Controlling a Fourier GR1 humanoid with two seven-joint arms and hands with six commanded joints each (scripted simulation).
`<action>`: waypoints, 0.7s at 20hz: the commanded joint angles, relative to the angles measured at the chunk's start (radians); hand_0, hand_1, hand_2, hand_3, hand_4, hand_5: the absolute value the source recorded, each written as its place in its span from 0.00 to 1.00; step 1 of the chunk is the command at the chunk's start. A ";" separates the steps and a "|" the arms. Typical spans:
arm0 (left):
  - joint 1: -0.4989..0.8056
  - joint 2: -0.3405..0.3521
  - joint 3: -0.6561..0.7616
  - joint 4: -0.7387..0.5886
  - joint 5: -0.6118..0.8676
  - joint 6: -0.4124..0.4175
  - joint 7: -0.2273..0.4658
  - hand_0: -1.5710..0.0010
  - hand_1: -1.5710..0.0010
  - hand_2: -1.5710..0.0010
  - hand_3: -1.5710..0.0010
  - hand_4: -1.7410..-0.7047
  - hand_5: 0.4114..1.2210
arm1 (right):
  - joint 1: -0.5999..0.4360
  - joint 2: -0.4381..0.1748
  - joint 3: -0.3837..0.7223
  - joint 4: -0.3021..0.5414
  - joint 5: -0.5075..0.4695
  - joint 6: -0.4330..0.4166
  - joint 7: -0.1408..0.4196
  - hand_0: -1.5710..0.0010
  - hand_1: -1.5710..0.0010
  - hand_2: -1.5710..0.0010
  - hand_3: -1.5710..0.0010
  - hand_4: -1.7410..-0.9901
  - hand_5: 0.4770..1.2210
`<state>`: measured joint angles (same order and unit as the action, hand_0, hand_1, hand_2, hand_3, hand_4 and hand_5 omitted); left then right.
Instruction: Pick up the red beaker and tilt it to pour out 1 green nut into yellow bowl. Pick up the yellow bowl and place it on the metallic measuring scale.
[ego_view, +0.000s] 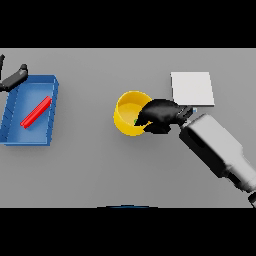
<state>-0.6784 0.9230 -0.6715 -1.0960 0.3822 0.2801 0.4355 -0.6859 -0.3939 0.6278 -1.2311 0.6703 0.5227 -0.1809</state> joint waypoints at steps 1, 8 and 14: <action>-0.007 0.003 0.002 -0.004 0.000 -0.002 0.006 1.00 1.00 1.00 1.00 0.92 0.39 | -0.018 -0.012 -0.008 -0.013 -0.002 0.009 0.010 0.02 0.02 0.02 0.15 0.03 0.99; -0.006 0.008 0.010 0.002 0.003 -0.007 -0.017 1.00 1.00 1.00 1.00 0.91 0.41 | -0.021 -0.077 -0.051 -0.075 -0.051 0.053 0.063 0.00 0.01 0.00 0.18 0.02 1.00; -0.015 0.004 0.011 0.017 0.005 -0.022 -0.010 1.00 1.00 1.00 1.00 0.92 0.42 | -0.068 -0.147 -0.092 -0.011 -0.027 0.000 0.100 0.03 0.01 0.00 0.12 0.02 1.00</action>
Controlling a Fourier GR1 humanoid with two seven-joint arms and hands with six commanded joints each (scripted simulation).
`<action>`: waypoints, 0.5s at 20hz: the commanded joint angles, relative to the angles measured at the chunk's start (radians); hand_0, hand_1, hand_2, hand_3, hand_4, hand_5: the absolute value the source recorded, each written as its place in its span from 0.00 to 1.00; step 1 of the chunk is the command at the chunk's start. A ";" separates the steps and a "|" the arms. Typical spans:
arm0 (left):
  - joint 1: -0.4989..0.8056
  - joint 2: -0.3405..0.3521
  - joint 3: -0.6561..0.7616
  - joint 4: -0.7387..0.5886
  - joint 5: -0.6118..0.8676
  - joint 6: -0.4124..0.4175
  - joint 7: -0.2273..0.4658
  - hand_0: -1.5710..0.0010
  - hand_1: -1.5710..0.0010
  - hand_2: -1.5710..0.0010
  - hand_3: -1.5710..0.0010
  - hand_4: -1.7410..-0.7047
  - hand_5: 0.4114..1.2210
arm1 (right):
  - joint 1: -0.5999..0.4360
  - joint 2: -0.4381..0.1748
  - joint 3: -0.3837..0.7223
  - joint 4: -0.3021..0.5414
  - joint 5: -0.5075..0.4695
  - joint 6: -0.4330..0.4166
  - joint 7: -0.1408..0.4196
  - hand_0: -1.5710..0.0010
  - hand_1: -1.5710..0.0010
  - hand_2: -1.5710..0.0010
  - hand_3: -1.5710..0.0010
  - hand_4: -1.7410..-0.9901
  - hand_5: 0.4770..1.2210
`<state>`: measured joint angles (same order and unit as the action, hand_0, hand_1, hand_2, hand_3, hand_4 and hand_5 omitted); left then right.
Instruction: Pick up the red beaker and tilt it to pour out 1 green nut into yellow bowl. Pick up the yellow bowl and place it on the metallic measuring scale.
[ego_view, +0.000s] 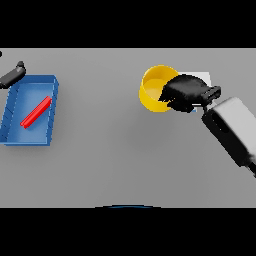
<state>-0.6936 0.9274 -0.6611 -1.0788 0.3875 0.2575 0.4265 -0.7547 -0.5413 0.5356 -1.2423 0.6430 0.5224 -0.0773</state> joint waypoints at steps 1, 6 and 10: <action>0.000 -0.004 0.007 0.003 0.008 0.002 0.001 1.00 1.00 1.00 1.00 0.91 0.42 | -0.010 -0.011 -0.005 0.023 0.004 -0.018 -0.023 0.02 0.01 0.00 0.11 0.02 1.00; 0.010 -0.001 0.008 -0.001 0.008 0.012 0.000 1.00 1.00 1.00 1.00 0.91 0.42 | -0.044 -0.037 -0.024 0.142 0.016 -0.061 -0.039 0.01 0.00 0.00 0.17 0.02 1.00; 0.012 0.007 0.011 -0.028 0.017 0.020 0.018 1.00 1.00 1.00 1.00 0.90 0.42 | -0.064 -0.039 -0.030 0.229 0.026 -0.099 -0.070 0.00 0.02 0.00 0.12 0.02 1.00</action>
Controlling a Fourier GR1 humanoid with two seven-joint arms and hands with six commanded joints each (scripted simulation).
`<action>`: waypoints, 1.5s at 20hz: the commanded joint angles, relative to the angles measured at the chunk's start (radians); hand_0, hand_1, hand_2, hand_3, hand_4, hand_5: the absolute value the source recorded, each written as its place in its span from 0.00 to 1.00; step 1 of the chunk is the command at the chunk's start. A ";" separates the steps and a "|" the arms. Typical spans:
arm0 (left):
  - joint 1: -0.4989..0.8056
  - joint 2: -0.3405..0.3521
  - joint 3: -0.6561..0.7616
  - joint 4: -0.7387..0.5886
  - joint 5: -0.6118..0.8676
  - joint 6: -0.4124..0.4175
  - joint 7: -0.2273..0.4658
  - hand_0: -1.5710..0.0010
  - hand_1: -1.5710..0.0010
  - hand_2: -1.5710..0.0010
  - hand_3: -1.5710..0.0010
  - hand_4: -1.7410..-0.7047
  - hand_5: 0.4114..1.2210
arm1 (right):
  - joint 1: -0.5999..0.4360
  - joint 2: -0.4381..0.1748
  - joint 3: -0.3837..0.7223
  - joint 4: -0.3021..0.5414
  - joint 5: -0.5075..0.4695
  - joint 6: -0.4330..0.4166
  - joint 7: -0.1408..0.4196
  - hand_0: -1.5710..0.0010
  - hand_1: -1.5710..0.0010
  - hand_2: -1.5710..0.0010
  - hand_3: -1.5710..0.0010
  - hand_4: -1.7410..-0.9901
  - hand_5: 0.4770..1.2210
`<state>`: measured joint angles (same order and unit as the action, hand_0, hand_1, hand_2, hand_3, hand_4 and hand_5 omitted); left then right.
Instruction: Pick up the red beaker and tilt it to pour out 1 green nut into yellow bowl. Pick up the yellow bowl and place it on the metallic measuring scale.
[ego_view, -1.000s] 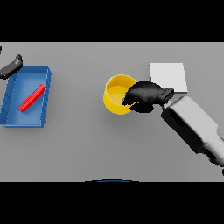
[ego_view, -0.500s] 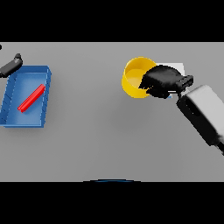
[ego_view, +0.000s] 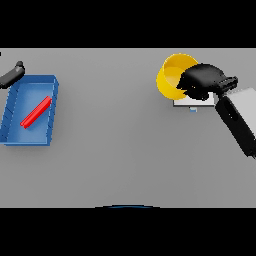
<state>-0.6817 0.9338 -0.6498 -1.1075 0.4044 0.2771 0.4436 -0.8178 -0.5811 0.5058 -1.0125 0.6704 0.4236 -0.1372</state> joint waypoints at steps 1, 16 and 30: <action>-0.003 0.000 0.000 0.009 -0.003 0.004 0.012 1.00 1.00 1.00 1.00 0.89 0.43 | -0.001 0.004 -0.008 0.041 0.010 -0.024 0.034 0.01 0.05 0.01 0.10 0.02 1.00; 0.003 0.015 0.001 -0.006 0.002 0.000 0.034 1.00 1.00 1.00 1.00 0.87 0.44 | -0.047 0.038 -0.020 0.321 0.033 -0.112 -0.036 0.10 0.22 0.11 0.02 0.02 1.00; 0.016 0.012 0.005 -0.021 0.013 0.003 0.017 1.00 1.00 1.00 1.00 0.86 0.44 | -0.064 0.033 -0.033 0.348 0.012 -0.023 0.005 0.88 0.91 0.86 0.73 0.37 0.47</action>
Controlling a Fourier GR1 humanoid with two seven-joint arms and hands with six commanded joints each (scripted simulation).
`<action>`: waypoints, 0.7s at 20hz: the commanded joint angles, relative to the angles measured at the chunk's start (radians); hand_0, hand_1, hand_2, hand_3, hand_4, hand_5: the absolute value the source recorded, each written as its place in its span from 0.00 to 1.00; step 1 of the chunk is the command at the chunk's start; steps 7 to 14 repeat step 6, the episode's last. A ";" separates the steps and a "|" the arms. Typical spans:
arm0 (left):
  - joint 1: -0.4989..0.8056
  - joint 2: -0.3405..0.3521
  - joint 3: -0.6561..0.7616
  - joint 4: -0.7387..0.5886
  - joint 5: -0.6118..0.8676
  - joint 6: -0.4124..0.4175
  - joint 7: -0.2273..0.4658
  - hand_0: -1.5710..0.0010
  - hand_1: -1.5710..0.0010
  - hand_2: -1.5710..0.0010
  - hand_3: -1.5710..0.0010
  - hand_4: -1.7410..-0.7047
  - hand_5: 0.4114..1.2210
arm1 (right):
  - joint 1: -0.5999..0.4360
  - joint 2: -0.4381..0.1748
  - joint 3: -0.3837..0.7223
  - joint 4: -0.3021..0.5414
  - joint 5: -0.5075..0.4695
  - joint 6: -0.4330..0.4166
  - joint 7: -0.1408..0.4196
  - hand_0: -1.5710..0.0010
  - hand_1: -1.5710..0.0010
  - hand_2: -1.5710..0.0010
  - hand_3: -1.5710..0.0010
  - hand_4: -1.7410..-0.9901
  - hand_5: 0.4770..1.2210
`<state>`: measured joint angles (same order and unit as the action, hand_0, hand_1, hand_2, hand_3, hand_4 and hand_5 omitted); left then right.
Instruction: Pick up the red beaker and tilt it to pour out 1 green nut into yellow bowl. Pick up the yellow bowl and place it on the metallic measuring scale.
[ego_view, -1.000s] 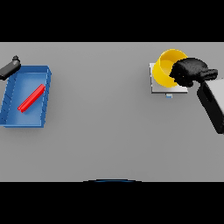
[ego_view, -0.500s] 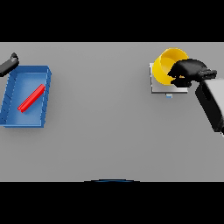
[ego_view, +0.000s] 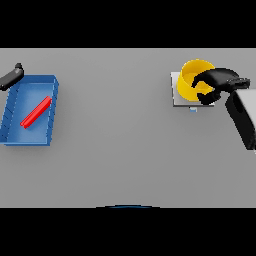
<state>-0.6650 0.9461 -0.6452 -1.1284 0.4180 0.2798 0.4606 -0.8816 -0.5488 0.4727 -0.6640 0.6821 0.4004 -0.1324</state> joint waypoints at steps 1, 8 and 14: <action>-0.005 -0.003 0.001 0.006 -0.001 0.002 0.006 1.00 1.00 1.00 1.00 0.85 0.45 | -0.004 0.000 0.001 0.007 0.004 -0.002 -0.001 0.90 0.93 0.88 0.75 0.38 0.46; -0.009 0.004 -0.008 -0.014 -0.013 0.019 0.033 1.00 1.00 1.00 1.00 0.86 0.44 | 0.009 -0.008 0.012 -0.002 0.009 -0.003 -0.019 0.97 0.98 0.96 0.83 0.44 0.43; -0.009 0.004 -0.008 -0.014 -0.013 0.019 0.033 1.00 1.00 1.00 1.00 0.86 0.44 | 0.009 -0.008 0.012 -0.002 0.009 -0.003 -0.019 0.97 0.98 0.96 0.83 0.44 0.43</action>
